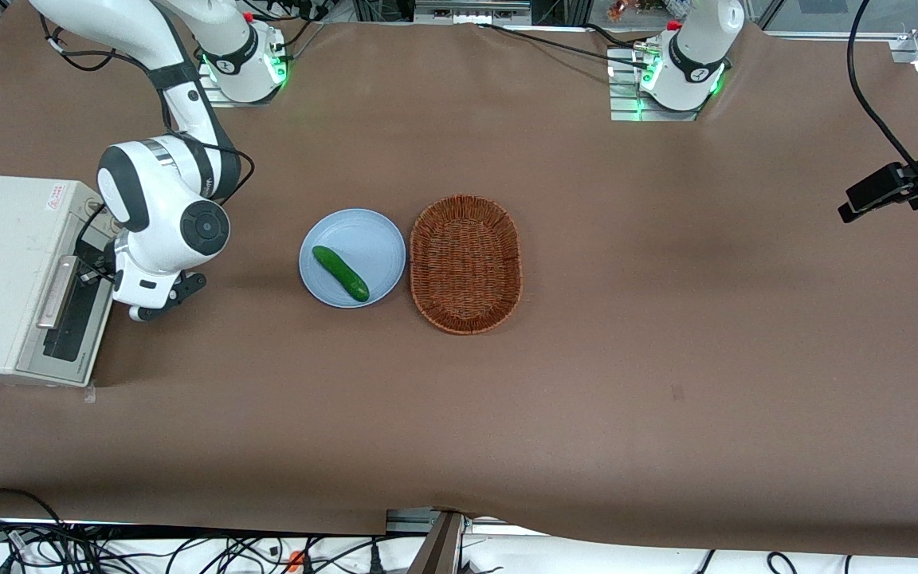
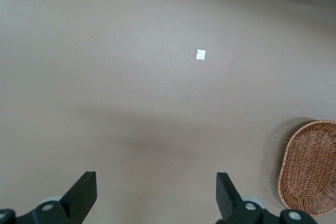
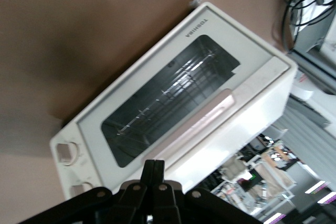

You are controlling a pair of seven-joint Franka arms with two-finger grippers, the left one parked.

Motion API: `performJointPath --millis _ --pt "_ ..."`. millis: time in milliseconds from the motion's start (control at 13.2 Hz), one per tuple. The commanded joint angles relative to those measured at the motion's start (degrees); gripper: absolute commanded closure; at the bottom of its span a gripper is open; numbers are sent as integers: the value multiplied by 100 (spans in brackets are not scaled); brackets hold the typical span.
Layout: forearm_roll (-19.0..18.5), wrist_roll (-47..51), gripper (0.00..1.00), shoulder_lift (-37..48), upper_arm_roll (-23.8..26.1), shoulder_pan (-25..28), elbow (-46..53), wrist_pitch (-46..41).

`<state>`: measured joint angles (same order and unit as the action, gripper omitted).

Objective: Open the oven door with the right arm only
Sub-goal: 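Lower the right gripper onto the oven door handle and grasp it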

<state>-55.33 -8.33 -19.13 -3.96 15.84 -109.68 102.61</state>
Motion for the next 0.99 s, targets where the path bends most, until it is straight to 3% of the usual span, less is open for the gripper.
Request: performJointPath --millis 0,380,911 --pt "-530 -300 100 -11 -52 -63 -63 267" --pt "-734 -775 100 -108 -561 -143 -63 1077" --pt "-734 -802 100 -126 -658 -354 -361 1393"
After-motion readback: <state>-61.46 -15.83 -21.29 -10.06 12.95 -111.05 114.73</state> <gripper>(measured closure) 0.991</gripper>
